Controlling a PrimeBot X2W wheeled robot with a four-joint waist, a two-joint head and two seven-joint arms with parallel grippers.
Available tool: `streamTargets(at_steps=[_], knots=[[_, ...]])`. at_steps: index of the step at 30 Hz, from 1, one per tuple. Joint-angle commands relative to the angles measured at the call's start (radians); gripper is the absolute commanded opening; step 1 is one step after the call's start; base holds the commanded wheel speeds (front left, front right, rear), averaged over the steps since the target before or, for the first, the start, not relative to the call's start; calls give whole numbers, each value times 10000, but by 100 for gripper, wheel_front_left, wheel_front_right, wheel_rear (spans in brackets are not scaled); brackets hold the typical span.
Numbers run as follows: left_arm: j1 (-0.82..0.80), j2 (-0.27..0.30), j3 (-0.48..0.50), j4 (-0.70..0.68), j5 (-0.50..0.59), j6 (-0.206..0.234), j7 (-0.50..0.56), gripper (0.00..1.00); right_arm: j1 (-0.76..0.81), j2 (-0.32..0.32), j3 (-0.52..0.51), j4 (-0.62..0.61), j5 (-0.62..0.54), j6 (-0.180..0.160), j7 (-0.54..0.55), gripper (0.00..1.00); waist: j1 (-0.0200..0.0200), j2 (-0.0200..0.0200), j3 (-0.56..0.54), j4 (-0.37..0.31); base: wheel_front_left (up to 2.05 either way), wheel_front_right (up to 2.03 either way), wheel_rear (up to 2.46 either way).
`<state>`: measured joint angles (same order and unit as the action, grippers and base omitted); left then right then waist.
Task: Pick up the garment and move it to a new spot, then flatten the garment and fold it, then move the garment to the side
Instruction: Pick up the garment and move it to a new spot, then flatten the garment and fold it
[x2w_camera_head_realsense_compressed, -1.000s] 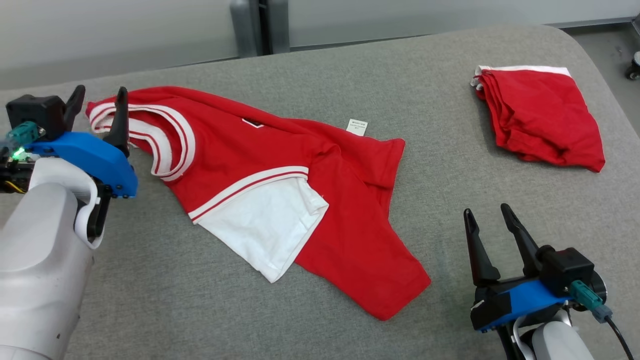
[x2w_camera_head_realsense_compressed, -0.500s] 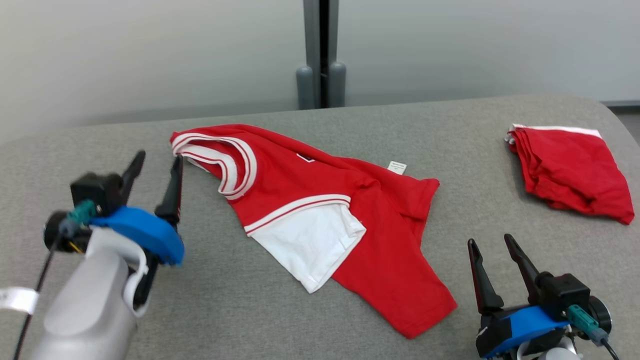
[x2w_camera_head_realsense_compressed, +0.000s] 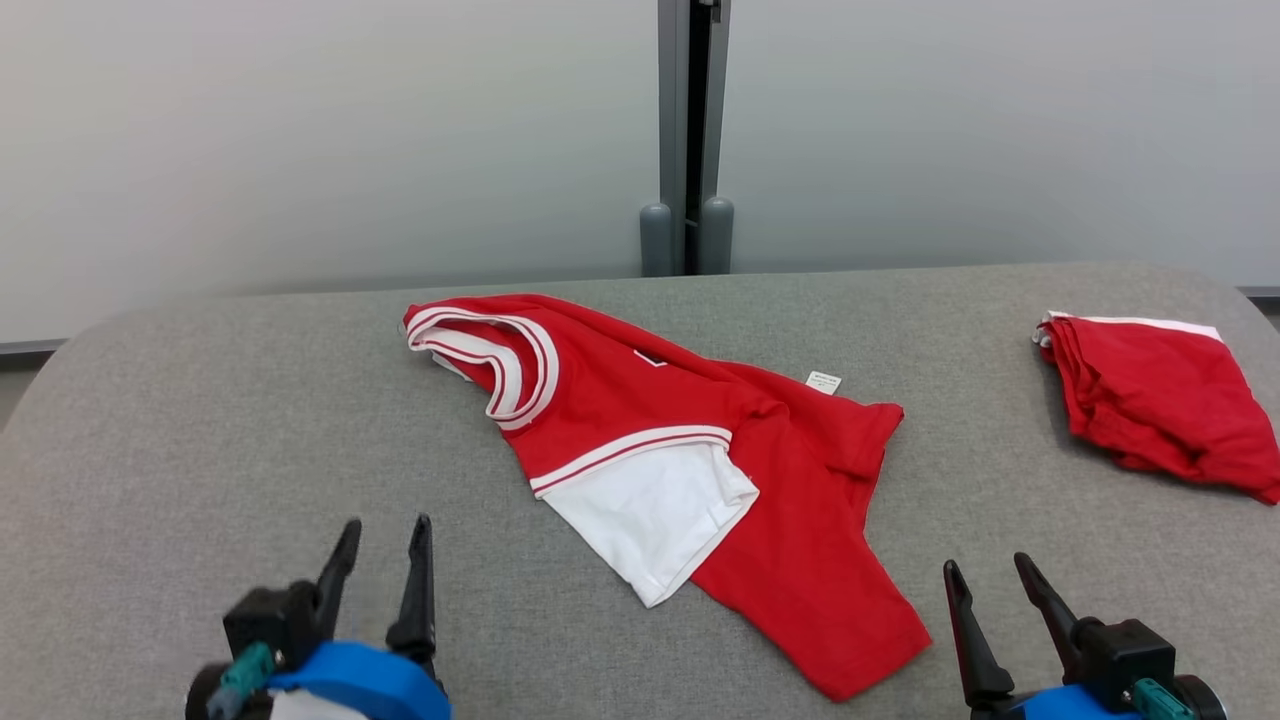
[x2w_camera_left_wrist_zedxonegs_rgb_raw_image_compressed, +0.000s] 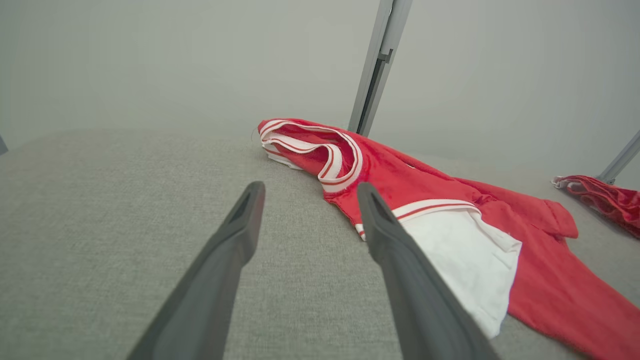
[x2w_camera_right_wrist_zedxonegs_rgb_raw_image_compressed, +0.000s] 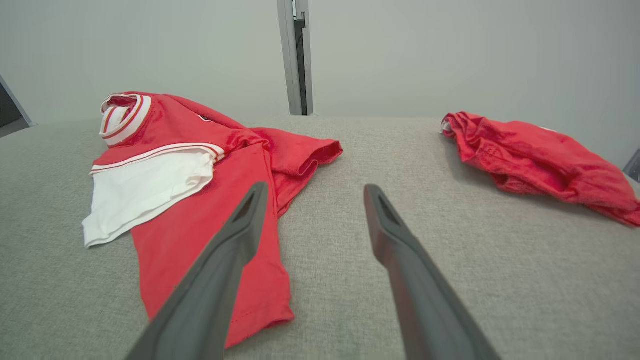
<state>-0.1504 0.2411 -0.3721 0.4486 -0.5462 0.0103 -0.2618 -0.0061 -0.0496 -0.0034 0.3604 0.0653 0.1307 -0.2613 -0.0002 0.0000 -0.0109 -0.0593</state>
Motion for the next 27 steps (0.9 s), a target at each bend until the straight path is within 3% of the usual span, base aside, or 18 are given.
streamTargets(at_steps=[1,7,27], knots=[[195,-67,91,-132,54,77,-43,100,138,-17,30,6,99,1,-55,100,2,0,-41,-6,0,0,0],[1200,-506,631,-738,377,246,-44,100,282,-17,42,3,319,1,-53,100,2,0,-184,13,0,0,0],[1739,-782,1259,-1021,1207,65,-45,100,49,-17,194,122,587,1,-55,100,2,0,-166,111,0,0,0]])
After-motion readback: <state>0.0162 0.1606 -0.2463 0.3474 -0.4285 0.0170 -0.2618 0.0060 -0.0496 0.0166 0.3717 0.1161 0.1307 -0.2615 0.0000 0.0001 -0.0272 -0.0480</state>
